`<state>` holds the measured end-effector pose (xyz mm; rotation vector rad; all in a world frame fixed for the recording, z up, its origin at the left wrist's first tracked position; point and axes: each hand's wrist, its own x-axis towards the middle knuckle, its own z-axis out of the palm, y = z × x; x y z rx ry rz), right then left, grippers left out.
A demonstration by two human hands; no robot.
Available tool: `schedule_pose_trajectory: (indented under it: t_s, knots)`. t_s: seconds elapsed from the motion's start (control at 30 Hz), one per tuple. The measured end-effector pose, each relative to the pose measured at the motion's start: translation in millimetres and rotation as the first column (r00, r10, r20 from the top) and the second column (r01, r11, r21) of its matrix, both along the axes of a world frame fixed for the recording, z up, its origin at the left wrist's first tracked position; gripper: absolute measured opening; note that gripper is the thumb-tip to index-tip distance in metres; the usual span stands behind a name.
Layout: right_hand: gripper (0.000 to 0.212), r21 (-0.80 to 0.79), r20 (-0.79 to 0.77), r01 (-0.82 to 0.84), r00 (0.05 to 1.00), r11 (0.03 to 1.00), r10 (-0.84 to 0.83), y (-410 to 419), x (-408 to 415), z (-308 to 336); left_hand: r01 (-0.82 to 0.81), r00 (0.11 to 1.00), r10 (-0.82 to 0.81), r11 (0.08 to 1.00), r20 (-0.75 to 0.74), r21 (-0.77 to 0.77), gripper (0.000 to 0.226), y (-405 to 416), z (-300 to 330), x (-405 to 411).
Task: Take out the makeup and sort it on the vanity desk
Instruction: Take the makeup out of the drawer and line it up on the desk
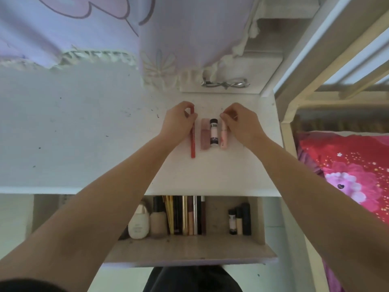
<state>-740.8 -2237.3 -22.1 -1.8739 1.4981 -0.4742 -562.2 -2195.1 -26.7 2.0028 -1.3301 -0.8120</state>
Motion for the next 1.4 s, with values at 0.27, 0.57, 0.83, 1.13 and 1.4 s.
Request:
schedule_pose_trajectory:
  t_s: [0.27, 0.57, 0.83, 1.13, 1.4]
  knots:
    - [0.019, -0.025, 0.048, 0.055, 0.997, 0.998, -0.054, 28, -13, 11, -0.018, 0.993, 0.013, 0.999, -0.117, -0.042, 0.030, 39, 15, -6]
    - [0.021, 0.243, -0.226, -0.270, 0.918, 0.932, 0.325, 201, -86, -47, 0.476, 0.876, -0.478, 0.841, -0.062, 0.255, 0.029, 241, -59, -68]
    - [0.039, 0.345, -0.590, -0.217, 0.707, 0.913, 0.391, 204, -67, -95, 0.208, 0.877, -0.393, 0.829, 0.275, 0.520, 0.060, 177, -92, -97]
    - [0.035, 0.230, -0.519, -0.260, 0.782, 0.938, 0.344, 214, -77, -85, 0.154, 0.886, -0.311, 0.897, 0.344, 0.415, 0.055, 185, -85, -101]
    - [0.011, 0.124, -0.182, -0.387, 0.896, 0.913, 0.405, 199, -86, -35, 0.251, 0.968, -0.251, 0.968, 0.029, -0.014, 0.038, 225, -28, -73]
